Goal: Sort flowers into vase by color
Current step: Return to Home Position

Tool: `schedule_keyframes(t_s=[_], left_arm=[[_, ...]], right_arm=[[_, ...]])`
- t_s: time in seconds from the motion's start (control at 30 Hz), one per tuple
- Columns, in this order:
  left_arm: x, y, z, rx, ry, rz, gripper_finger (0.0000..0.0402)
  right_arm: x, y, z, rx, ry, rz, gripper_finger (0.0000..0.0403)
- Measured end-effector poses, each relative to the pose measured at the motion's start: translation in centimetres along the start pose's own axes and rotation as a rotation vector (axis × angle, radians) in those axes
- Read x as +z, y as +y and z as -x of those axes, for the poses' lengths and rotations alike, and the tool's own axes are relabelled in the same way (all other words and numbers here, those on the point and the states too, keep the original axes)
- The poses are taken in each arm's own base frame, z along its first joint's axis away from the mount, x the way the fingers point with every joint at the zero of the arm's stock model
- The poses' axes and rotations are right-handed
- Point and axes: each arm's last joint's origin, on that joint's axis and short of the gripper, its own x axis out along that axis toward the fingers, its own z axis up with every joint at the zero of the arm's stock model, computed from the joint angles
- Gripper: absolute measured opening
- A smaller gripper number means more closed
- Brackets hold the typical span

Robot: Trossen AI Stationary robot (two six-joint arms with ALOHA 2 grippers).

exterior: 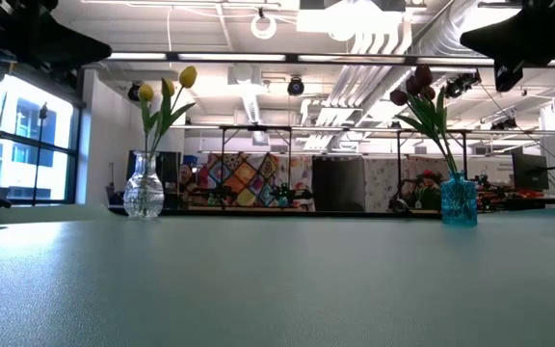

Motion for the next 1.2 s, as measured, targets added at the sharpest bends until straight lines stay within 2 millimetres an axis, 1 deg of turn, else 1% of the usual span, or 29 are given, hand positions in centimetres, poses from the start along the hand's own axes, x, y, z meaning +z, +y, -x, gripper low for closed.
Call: schedule_keyframes(t_s=[0.17, 0.37, 0.5, 0.6, 0.73, 0.97, 1.2], left_arm=[[-1.2, -0.1, -0.5, 0.000, 0.018, -0.008, 0.0000], [-1.8, 0.0, -0.7, 0.014, 0.030, -0.013, 0.0000], [-2.2, 0.0, -0.8, -0.028, 0.054, 0.008, 0.0000], [-2.7, 0.1, -1.0, -0.023, 0.059, 0.025, 0.0000], [-3.3, 0.2, -1.3, -0.011, 0.029, 0.038, 0.0000], [-4.4, 0.5, -1.7, 0.018, 0.035, 0.038, 0.0000], [-4.6, 1.2, -2.1, 0.034, -0.008, 0.041, 0.0000]], right_arm=[[0.0, 0.0, 0.0, 0.000, 0.000, -0.015, 0.0000], [-0.2, 0.0, 0.0, -0.003, 0.017, -0.003, 0.0000], [-0.2, 0.0, 0.0, 0.012, 0.018, -0.002, 0.0000], [-0.2, 0.0, 0.0, 0.015, 0.018, 0.011, 0.0000], [-0.2, 0.0, 0.0, 0.015, 0.019, 0.020, 0.0000], [-0.4, 0.0, 0.0, 0.012, 0.041, 0.028, 0.0000], [-0.4, -0.1, 0.0, -0.013, 0.041, 0.056, 0.0000]])
